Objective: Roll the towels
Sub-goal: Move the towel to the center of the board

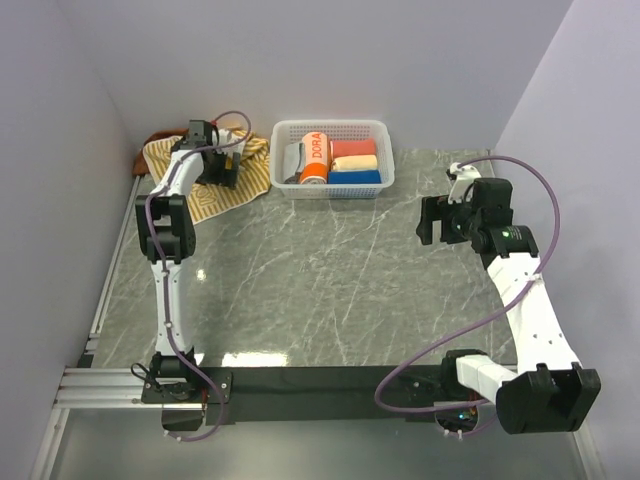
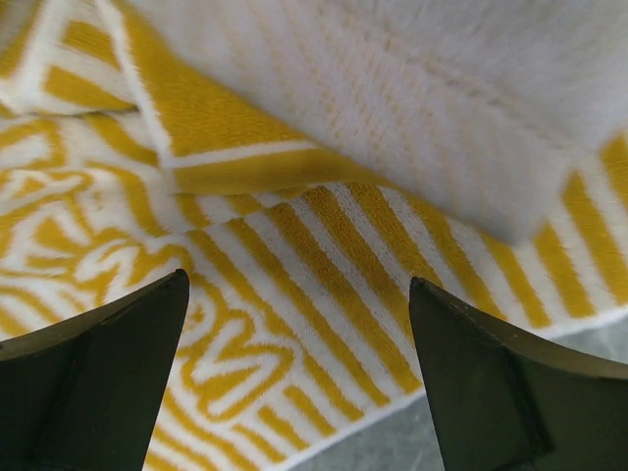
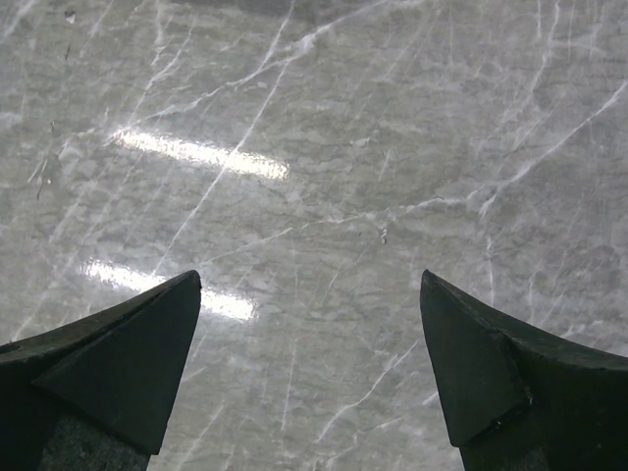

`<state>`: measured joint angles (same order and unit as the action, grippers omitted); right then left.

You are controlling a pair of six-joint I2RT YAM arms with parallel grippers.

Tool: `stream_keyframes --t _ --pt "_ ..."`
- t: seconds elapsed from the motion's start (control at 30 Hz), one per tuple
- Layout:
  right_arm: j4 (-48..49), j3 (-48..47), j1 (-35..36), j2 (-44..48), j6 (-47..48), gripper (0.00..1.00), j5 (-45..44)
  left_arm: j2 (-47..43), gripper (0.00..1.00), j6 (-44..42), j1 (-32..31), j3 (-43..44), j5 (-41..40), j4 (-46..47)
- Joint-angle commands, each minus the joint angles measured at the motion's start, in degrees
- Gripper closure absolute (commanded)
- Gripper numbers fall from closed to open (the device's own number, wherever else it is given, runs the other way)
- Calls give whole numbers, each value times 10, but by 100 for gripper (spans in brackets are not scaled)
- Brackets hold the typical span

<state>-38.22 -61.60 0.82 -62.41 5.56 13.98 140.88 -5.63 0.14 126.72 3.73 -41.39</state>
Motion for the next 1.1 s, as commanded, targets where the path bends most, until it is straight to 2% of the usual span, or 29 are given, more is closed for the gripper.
stream_keyframes --t 0.0,0.13,0.23,0.27,0.33,0.37,0.43,0.47,0.53,0.67,0.7,0.87,0.9,1.0,1.07 --pt "2 -13 1 -4 1 2 -11 5 1 -21 2 29 -14 1" --pt "-11 -24 1 -14 4 5 3 25 2 -48 2 49 33 -66" --pt "-22 -29 1 -19 12 9 15 30 21 -63 1 45 67 -131" --pt "-25 -30 0 -18 15 10 17 26 32 -66 2 34 79 -142" --pt "-36 -35 0 -19 23 12 29 3 46 -71 5 -13 91 -144" --pt "-41 -38 0 -20 25 13 31 -7 59 -73 10 -28 108 -146" --pt "-51 -44 0 -18 32 14 36 -40 72 -76 18 -71 123 -156" --pt "-57 -46 0 -15 34 15 38 -67 86 -78 20 -87 138 -167" --pt "-61 -50 0 -11 38 15 40 -101 99 -93 23 -147 152 -178" --pt "-73 -59 0 5 45 16 48 -236 100 -167 21 -316 175 -185" --pt "-80 -60 0 8 47 16 51 -297 100 -186 20 -389 176 -187" --pt "-105 -66 0 26 67 16 69 -473 100 -365 33 -600 139 -284" --pt "-107 -67 0 29 77 16 74 -496 100 -415 41 -620 127 -294" --pt "-114 -62 0 35 87 16 81 -557 100 -472 97 -644 90 -310" --pt "-113 -58 1 35 90 16 85 -561 84 -462 141 -590 105 -302"
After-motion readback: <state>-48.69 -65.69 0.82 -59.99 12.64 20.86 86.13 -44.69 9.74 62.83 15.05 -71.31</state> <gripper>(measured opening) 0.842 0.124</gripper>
